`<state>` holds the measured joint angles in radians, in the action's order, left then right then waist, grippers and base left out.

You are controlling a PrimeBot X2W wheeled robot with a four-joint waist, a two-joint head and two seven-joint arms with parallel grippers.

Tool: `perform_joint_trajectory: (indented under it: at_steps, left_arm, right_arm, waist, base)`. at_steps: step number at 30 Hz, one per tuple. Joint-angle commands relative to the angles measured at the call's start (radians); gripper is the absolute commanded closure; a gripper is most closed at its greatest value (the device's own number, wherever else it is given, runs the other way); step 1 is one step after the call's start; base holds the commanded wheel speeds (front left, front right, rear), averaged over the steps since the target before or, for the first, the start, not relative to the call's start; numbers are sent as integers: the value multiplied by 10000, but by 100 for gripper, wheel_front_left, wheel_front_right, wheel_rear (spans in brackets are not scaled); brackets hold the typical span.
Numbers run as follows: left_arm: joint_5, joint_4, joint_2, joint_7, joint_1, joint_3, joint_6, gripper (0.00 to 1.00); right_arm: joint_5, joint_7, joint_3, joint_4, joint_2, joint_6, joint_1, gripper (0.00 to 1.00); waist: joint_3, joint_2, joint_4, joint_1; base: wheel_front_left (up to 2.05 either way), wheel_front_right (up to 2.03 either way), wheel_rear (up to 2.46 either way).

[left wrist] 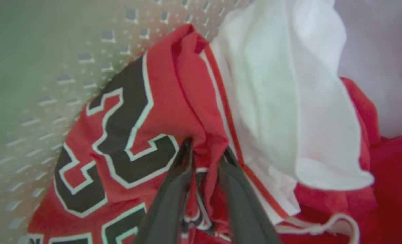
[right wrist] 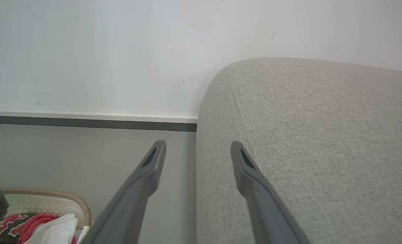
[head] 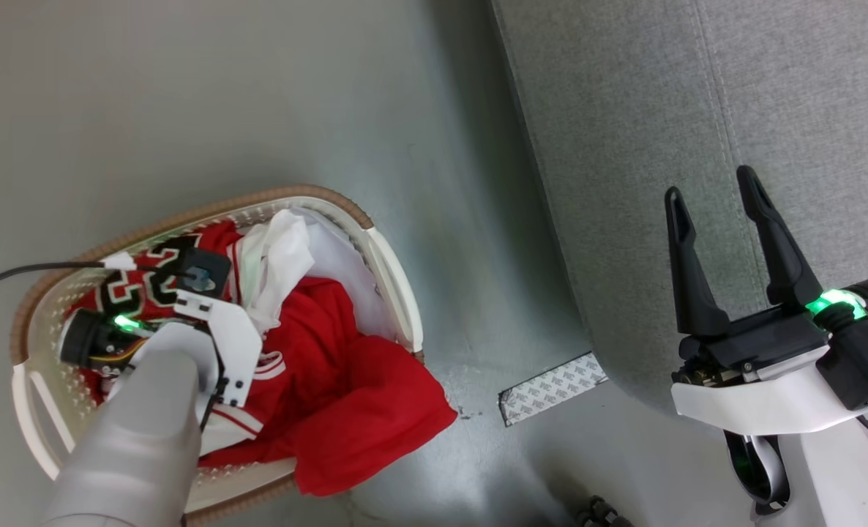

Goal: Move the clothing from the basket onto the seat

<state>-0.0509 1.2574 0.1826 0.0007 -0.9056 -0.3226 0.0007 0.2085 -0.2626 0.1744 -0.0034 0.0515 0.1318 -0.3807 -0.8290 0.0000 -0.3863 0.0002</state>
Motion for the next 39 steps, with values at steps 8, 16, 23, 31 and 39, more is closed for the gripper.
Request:
perform_joint_trajectory:
  at_steps: [8,16,23,31,39]
  left_arm:
    - [521,134,-283,-495,132,148,-259,100]
    - [1796,121,-982,-1802,1282,903,-749,100]
    - [2893,-403,-1287,-2452,2460,1140,-1225,100]
    - [5688,-2815,-1288,-1866,3983,-169,-1316,100]
    - [6582,-5384,-1301,-1530,5096,-437,-1049,100]
  right_arm:
    - [-152,-33,-149,189,-3,-21,142,0]
    - [-222,-34,-214,683,2,-21,568,0]
    - [-572,-33,-530,1256,3,-21,1436,0]
    - [-620,-33,-602,1714,61,-21,2318,0]
    - [-512,-34,-666,1835,261,-21,2822,0]
  waist:
    - [330,0,413,-2]
    - [2253,0,986,-2]
    - [4371,0,1669,-2]
    - [6034,0,2115,-2]
    - [7000,0,2447,-2]
  base:
    - [0,0,0]
    - [0,0,0]
    - [0,0,0]
    - [0,0,0]
    - [0,0,0]
